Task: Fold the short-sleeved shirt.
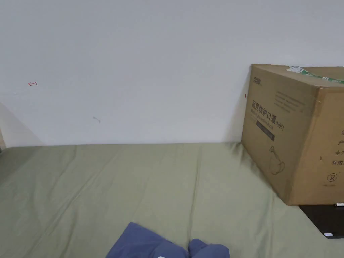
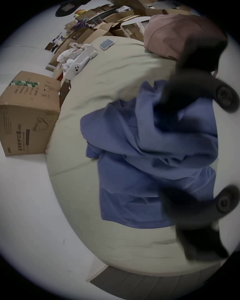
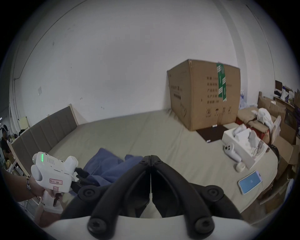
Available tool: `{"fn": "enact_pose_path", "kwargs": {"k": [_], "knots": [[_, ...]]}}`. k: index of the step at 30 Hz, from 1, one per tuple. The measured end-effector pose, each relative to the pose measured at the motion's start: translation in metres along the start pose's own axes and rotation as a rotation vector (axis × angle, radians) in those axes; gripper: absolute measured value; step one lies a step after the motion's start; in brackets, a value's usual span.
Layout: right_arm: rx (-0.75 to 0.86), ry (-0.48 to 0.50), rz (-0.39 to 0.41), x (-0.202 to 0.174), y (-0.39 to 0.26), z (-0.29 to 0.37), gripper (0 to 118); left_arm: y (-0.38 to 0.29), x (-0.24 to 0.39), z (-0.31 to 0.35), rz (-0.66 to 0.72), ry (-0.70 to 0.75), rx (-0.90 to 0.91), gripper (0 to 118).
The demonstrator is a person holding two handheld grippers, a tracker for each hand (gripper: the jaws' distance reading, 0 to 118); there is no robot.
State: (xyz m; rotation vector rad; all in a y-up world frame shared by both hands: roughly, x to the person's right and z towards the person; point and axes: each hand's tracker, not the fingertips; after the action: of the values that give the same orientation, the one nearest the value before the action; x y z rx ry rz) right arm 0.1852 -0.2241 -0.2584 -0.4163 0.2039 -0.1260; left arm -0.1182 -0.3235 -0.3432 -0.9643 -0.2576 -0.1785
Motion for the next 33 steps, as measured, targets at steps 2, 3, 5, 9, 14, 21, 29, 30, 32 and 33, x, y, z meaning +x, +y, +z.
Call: {"fn": "enact_pose_path", "kwargs": {"k": [2, 3, 5, 9, 14, 21, 29, 30, 32, 33], "knots": [[-0.012, 0.012, -0.01, -0.003, -0.002, -0.003, 0, 0.0, -0.007, 0.014, 0.047, -0.023, 0.081, 116], [-0.014, 0.016, -0.013, -0.005, -0.002, -0.004, 0, 0.003, -0.01, 0.022, 0.062, -0.026, 0.1, 116], [-0.007, 0.027, -0.017, -0.01, 0.002, -0.005, 0, 0.011, -0.021, 0.045, 0.074, -0.021, 0.131, 116], [0.062, 0.055, -0.023, -0.022, 0.013, 0.003, 0, 0.013, -0.037, 0.11, 0.111, 0.019, 0.348, 116], [0.241, 0.085, -0.011, -0.035, 0.016, 0.022, 0, -0.036, -0.038, 0.186, 0.267, 0.256, 0.824, 82], [0.385, 0.078, -0.015, -0.05, 0.005, 0.038, 0, -0.088, -0.019, 0.212, 0.286, 0.46, 0.95, 0], [0.365, 0.082, -0.023, -0.054, 0.01, 0.027, 0, -0.054, -0.029, 0.213, 0.258, 0.436, 0.914, 0], [0.353, 0.086, -0.028, -0.053, 0.011, 0.023, 0, -0.038, -0.039, 0.208, 0.246, 0.429, 0.886, 0], [0.325, 0.101, -0.035, -0.051, 0.012, 0.017, 0, 0.001, -0.069, 0.185, 0.206, 0.348, 0.725, 0], [0.303, 0.111, -0.029, -0.05, 0.013, 0.013, 0, 0.022, -0.087, 0.167, 0.21, 0.299, 0.64, 0]]}}
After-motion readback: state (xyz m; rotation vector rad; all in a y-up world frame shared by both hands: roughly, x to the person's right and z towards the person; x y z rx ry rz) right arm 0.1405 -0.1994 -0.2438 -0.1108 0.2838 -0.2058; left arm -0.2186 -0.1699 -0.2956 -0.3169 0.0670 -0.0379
